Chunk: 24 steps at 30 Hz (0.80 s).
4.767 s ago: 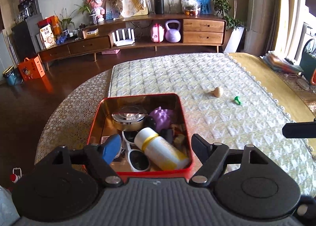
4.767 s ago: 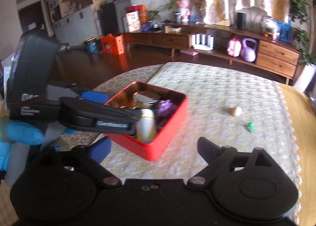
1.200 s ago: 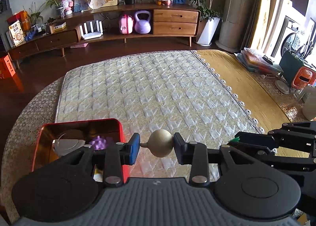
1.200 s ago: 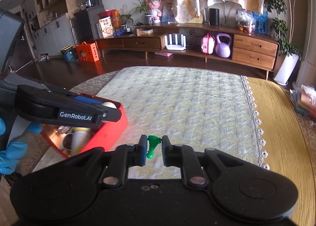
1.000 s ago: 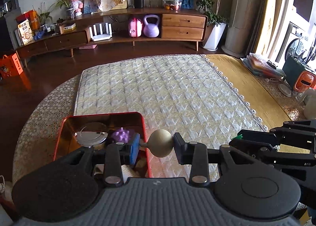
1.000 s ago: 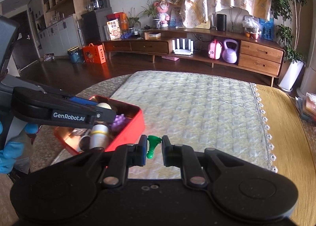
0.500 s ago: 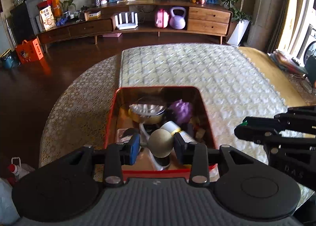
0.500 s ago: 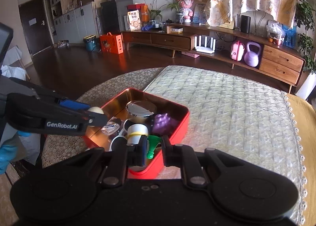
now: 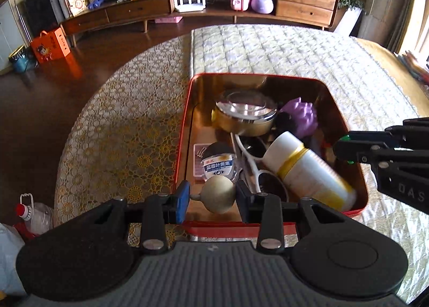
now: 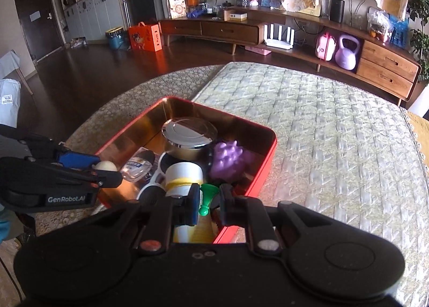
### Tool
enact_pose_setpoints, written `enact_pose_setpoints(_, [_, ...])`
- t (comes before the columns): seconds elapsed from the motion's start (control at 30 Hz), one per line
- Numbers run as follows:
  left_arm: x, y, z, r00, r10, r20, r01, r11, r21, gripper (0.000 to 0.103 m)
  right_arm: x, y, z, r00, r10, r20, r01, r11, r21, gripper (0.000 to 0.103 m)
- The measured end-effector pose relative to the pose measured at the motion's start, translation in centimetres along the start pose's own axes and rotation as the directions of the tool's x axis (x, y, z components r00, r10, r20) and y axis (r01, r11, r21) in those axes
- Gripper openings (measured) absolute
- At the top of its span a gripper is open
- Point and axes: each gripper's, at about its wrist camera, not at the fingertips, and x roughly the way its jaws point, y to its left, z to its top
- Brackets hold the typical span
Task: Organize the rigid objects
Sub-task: 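Open left tool to drop the egg while right tool releases the pawn into the box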
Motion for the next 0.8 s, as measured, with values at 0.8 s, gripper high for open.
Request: enact_pose_setpoints(0.8, [0.7, -1.1, -0.9, 1.0, 0.005, 0.019, -0.005, 1.0, 0.001, 0.045, -0.1, -0.2, -0.5, 1.0, 0.03, -0.002, -0.03, 0.999, 0.031, 0.033])
